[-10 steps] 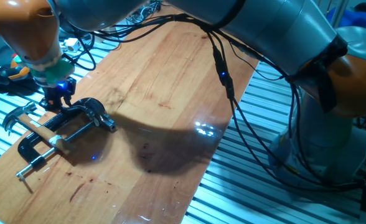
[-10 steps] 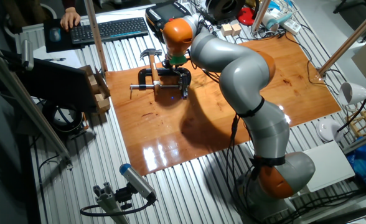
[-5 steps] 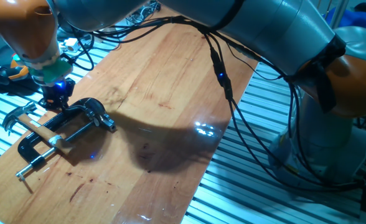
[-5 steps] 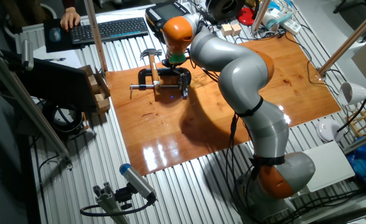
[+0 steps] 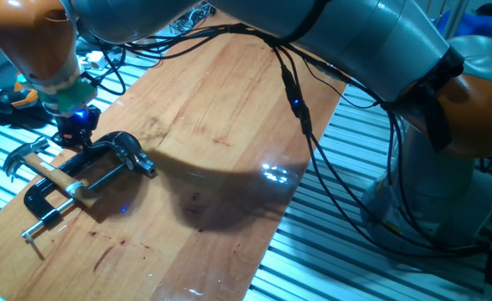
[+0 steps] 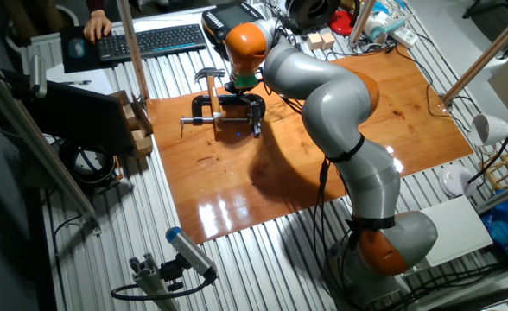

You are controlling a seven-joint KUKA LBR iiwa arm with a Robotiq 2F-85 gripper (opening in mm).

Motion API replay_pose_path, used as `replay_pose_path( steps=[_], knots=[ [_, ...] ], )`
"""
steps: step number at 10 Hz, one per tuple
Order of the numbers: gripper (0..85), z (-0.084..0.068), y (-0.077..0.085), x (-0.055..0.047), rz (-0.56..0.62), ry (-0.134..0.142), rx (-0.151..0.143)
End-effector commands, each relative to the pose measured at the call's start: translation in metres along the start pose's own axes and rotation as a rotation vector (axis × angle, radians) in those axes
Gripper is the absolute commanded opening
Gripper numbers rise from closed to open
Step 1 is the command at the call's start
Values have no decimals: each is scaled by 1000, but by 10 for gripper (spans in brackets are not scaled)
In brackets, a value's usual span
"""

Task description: Pull up the lever

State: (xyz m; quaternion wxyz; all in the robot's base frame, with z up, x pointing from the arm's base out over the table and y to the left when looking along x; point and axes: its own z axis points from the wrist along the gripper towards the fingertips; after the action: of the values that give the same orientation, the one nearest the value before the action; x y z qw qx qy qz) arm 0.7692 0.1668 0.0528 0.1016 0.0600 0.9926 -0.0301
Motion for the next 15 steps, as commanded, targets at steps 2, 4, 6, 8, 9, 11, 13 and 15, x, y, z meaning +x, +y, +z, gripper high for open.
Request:
replay_pose_path(
  steps=[2,4,6,8,9,11,13,15],
  knots=[
    [0,-4,0,0,-7,8,8],
    [0,-10,1,0,-6,11,18],
    [0,-15,3,-1,-3,17,19],
    [0,-22,4,-3,-5,24,23],
    [0,-28,3,-4,-7,32,22],
    [0,-38,4,-4,-10,38,29],
    [0,-46,4,-3,-16,44,29],
    [0,-53,5,-3,-17,47,28]
  ],
)
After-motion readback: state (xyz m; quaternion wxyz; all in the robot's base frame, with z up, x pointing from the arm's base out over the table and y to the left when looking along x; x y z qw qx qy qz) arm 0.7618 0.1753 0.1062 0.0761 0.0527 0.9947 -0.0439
